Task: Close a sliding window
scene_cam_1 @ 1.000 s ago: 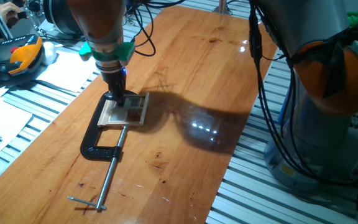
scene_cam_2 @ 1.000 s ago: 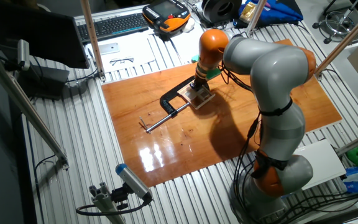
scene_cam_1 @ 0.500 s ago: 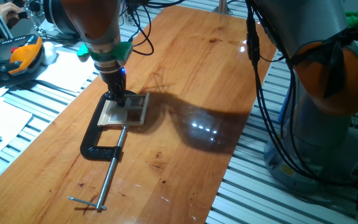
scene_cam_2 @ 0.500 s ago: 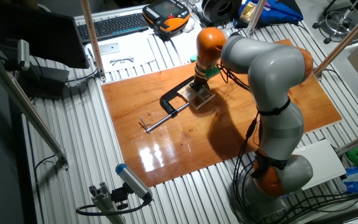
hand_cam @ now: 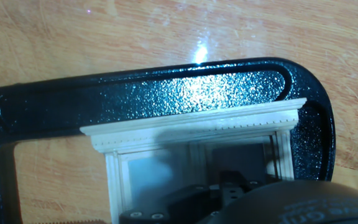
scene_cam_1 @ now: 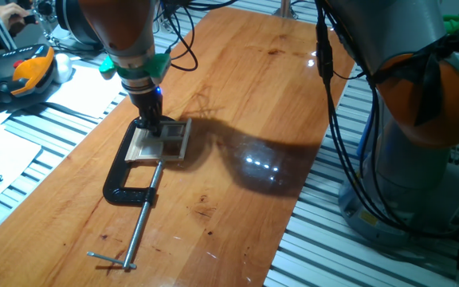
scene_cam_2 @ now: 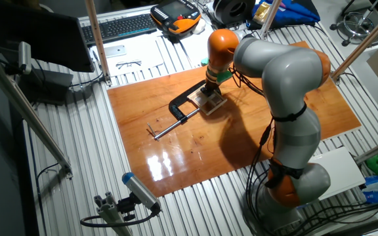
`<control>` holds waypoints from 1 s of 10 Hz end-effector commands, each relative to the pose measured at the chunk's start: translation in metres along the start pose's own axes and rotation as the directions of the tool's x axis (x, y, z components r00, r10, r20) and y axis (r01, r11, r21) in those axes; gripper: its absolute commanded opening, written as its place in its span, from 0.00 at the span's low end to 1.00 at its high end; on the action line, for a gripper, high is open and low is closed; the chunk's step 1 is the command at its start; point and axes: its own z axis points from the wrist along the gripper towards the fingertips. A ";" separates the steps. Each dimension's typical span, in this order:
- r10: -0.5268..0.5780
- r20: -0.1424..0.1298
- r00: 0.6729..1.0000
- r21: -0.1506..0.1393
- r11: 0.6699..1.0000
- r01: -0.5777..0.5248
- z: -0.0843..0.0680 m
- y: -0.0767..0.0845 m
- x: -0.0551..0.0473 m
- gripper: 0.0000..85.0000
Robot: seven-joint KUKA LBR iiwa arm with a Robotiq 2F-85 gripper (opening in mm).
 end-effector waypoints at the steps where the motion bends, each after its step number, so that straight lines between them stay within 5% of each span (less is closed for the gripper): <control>1: -0.003 -0.003 1.000 0.001 1.000 0.003 0.000 0.000 0.001 0.00; 10: -0.010 -0.009 1.000 0.012 1.000 0.010 0.001 0.000 0.006 0.00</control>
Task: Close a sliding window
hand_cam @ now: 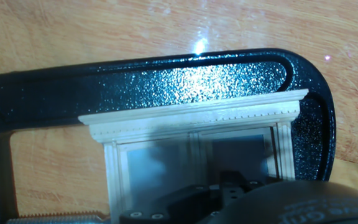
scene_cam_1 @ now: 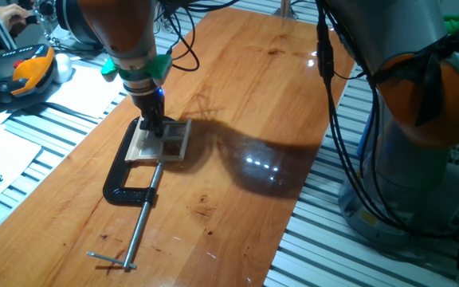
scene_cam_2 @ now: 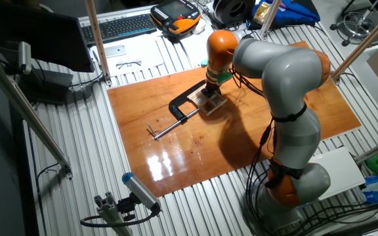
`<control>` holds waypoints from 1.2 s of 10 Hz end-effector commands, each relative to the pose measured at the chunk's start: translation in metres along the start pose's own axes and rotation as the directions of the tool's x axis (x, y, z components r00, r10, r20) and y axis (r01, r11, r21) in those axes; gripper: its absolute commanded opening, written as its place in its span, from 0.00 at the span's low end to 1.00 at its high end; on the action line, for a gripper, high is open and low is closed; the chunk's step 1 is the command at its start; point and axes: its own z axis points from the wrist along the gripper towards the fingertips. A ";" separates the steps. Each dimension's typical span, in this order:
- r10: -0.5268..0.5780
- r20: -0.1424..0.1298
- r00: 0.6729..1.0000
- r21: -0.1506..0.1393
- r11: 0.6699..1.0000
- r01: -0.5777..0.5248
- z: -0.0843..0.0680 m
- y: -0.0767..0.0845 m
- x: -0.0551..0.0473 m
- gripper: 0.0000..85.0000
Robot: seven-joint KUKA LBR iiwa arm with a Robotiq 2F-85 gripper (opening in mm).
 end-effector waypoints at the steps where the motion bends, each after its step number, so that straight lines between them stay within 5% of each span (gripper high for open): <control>1: 0.000 -0.002 1.000 0.001 1.000 0.000 0.000 0.000 0.000 0.00; 12: -0.009 -0.010 1.000 0.011 1.000 0.009 0.000 0.000 0.003 0.00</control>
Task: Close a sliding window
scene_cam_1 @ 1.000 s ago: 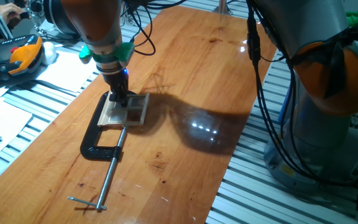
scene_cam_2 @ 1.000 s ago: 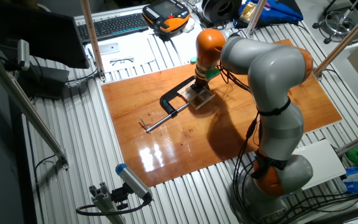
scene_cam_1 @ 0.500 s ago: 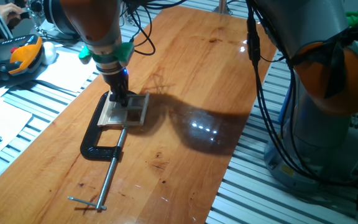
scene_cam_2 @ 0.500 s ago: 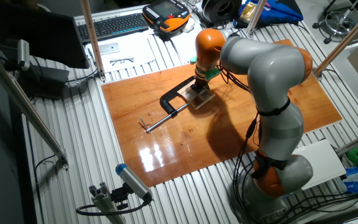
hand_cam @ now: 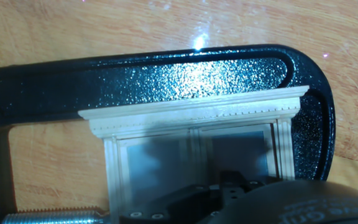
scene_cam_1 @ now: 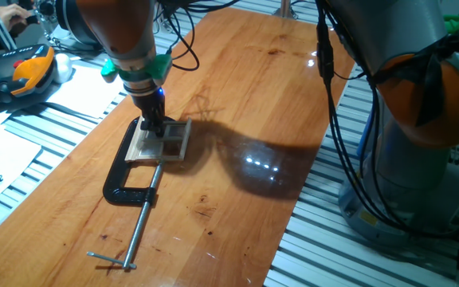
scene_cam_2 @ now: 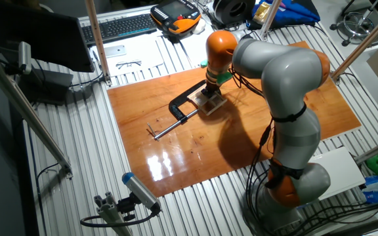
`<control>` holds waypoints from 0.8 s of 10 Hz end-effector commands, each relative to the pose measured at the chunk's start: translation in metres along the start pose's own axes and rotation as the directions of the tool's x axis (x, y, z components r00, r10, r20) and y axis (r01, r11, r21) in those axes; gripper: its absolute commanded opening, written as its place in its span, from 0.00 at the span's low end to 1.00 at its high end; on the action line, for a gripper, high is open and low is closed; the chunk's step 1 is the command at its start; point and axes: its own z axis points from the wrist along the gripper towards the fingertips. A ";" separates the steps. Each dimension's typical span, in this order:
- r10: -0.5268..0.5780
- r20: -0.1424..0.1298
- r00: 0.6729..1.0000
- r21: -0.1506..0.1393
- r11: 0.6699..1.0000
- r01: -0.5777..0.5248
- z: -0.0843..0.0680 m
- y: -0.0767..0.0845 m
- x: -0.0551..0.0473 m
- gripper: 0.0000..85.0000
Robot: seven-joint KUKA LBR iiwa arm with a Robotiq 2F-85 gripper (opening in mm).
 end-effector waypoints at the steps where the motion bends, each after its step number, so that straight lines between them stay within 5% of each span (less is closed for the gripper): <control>1: 0.000 0.000 1.000 -0.001 1.000 0.000 0.000 0.000 0.000 0.00; 4: 0.017 0.028 0.999 -0.026 1.000 -0.016 -0.005 -0.001 -0.004 0.00; 6: 0.030 0.025 0.999 -0.042 0.999 -0.029 -0.020 0.001 -0.011 0.00; 8: 0.067 0.053 0.996 -0.054 0.997 -0.064 -0.033 0.013 -0.010 0.00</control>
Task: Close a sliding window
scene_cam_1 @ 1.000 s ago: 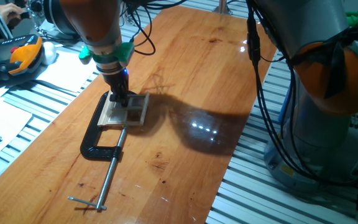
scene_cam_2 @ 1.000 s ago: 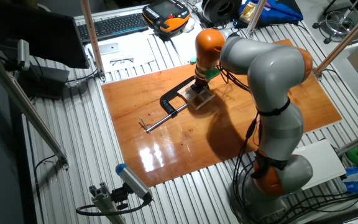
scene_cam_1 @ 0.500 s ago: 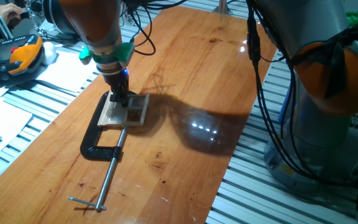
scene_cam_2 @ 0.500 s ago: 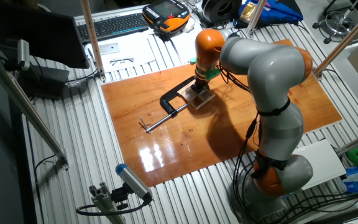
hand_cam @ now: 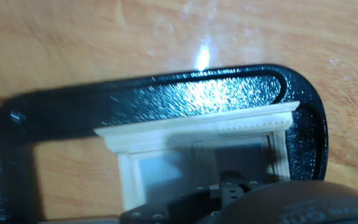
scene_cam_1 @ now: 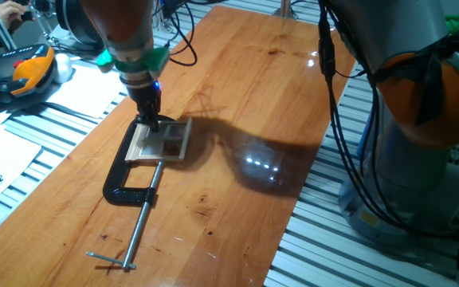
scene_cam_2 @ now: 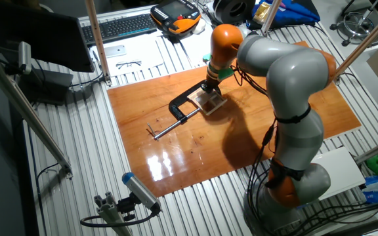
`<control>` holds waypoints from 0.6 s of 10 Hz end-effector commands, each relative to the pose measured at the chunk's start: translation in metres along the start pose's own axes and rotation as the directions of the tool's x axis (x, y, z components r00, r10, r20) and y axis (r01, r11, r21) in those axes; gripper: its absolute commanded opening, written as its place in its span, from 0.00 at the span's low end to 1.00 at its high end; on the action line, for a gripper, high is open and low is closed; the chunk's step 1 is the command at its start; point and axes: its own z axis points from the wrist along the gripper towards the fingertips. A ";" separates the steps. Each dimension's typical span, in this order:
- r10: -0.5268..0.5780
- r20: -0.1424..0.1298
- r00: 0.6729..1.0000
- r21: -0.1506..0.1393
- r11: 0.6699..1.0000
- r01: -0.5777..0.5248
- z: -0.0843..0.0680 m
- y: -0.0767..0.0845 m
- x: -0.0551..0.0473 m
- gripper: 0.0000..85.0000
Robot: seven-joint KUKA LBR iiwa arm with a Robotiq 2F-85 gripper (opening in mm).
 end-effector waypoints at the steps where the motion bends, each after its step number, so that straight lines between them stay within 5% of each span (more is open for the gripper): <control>1: 0.011 0.007 1.000 0.016 1.000 -0.011 0.002 0.010 0.001 0.00; 5: -0.007 0.029 1.000 0.035 0.999 0.006 0.006 0.030 -0.005 0.00; 6: -0.039 0.025 0.999 0.059 0.998 0.037 0.004 0.035 -0.008 0.00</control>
